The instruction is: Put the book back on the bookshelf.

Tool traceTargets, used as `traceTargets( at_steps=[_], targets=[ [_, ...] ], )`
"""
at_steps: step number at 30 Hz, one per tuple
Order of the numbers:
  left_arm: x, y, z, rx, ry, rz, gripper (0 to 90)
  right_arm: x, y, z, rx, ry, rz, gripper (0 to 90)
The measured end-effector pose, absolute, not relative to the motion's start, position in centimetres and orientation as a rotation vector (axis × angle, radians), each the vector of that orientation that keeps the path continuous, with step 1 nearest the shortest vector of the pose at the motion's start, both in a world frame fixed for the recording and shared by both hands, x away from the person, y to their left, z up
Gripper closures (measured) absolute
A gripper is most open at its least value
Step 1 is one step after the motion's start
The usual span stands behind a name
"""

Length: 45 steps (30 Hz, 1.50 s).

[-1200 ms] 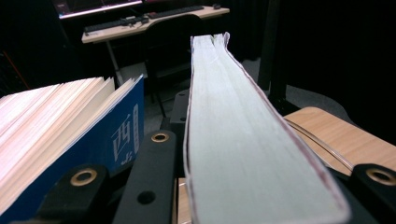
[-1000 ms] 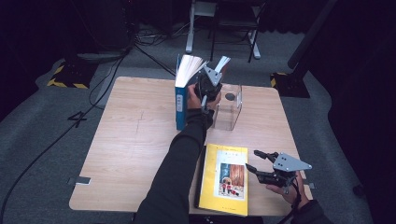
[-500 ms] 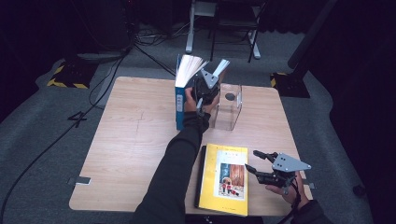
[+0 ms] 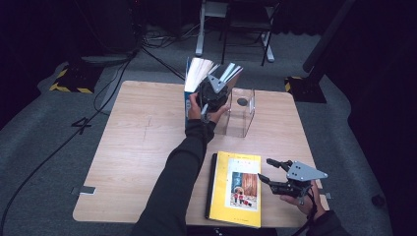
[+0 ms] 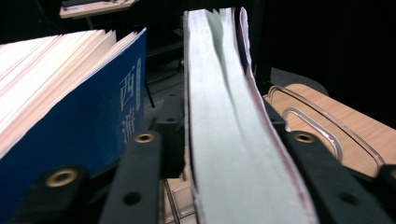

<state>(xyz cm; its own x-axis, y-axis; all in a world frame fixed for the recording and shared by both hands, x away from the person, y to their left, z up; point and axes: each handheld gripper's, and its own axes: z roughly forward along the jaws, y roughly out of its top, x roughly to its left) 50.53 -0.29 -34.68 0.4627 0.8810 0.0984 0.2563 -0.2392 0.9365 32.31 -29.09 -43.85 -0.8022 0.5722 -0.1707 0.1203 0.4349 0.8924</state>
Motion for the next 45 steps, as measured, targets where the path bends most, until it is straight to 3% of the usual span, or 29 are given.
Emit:
traceTargets(
  at_steps=[4, 10, 12, 14, 16, 24, 39, 45],
  targets=[
    [50.5, -0.5, -34.2, 1.801, 0.899, 0.816, 46.5, 32.3, -29.1, -43.9, 0.58, 2.245, 1.344, 38.5],
    [51.0, -0.9, -33.7, 1.871, 0.892, 0.828, 45.2, 32.3, -29.1, -43.9, 0.579, 2.249, 1.346, 38.3],
    [51.2, -1.0, -33.5, 1.882, 0.894, 0.831, 48.8, 32.3, -29.1, -43.9, 0.578, 2.251, 1.348, 38.2],
    [51.2, -1.1, -33.3, 1.879, 0.915, 0.859, 63.8, 32.3, -29.2, -43.8, 0.576, 2.255, 1.358, 38.0],
    [51.1, -1.4, -33.1, 1.904, 0.912, 0.868, 70.6, 32.4, -29.2, -43.8, 0.575, 2.257, 1.361, 37.9],
    [51.1, -0.7, -33.2, 1.853, 1.011, 0.916, 72.9, 32.3, -29.2, -43.8, 0.572, 2.262, 1.356, 38.0],
    [50.7, 0.0, -33.1, 1.841, 1.045, 0.948, 67.8, 32.4, -29.0, -43.9, 0.571, 2.275, 1.338, 38.0],
    [50.0, 0.6, -33.0, 1.875, 1.015, 0.952, 57.1, 32.4, -28.7, -44.1, 0.561, 2.31, 1.321, 37.2]
  ],
)
